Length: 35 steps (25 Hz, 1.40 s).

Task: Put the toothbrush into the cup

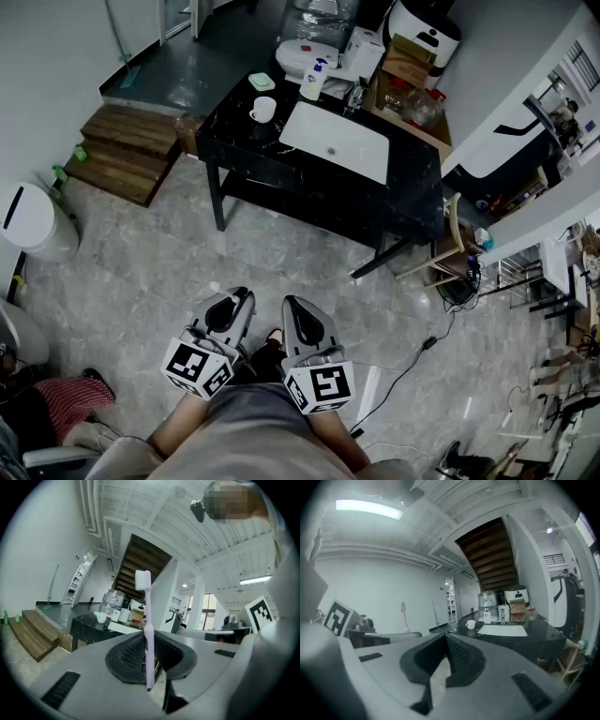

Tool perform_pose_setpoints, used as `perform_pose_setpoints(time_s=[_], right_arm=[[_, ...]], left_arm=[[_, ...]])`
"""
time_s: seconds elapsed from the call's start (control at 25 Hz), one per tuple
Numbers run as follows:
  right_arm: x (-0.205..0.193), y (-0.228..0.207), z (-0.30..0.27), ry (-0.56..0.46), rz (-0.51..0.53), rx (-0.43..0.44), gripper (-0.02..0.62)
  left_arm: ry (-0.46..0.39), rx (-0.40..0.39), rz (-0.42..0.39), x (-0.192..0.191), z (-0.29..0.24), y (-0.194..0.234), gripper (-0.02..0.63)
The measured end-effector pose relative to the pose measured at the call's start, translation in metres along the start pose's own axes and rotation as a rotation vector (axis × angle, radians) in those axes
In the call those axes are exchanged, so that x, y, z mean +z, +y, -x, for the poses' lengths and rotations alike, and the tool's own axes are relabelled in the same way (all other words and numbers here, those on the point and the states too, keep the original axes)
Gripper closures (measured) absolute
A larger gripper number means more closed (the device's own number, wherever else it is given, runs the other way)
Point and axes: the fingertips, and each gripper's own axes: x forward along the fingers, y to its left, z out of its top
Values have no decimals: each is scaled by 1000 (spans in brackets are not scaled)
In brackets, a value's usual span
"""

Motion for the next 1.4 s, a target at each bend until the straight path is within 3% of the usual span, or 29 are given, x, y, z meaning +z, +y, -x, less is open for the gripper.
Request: perform_pose_setpoints(time_s=[0.88, 1.4], right_arm=[[15, -112, -55, -34, 1, 79, 591], [14, -136, -109, 10, -50, 149, 591]], left_arm=[[25, 46, -29, 1, -121, -1, 558], [31, 100, -12, 4, -159, 29, 558]])
